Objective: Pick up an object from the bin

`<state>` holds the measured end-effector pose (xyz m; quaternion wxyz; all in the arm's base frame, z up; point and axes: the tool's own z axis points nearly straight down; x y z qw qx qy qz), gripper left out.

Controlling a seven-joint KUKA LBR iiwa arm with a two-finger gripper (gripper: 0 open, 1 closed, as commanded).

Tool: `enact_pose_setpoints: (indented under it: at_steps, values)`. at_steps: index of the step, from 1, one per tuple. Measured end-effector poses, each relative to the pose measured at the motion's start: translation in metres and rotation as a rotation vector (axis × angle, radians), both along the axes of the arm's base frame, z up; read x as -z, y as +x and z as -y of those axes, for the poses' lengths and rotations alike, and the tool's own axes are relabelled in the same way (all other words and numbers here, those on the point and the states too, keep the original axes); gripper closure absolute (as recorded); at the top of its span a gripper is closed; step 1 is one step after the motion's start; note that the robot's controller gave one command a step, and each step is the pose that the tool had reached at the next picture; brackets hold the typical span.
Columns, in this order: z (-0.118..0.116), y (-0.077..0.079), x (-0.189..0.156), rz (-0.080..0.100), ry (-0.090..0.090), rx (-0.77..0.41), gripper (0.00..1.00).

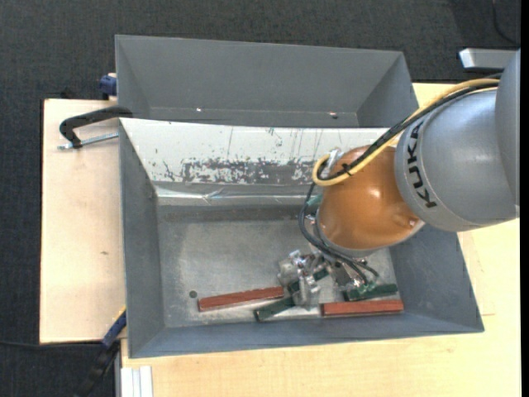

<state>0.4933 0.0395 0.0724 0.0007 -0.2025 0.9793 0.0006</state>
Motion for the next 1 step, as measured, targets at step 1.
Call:
enact_pose_setpoints:
  at_steps: [1]
  values:
    - [0.0002,0.0073,-0.1479,0.004,0.000,0.015,1.00]
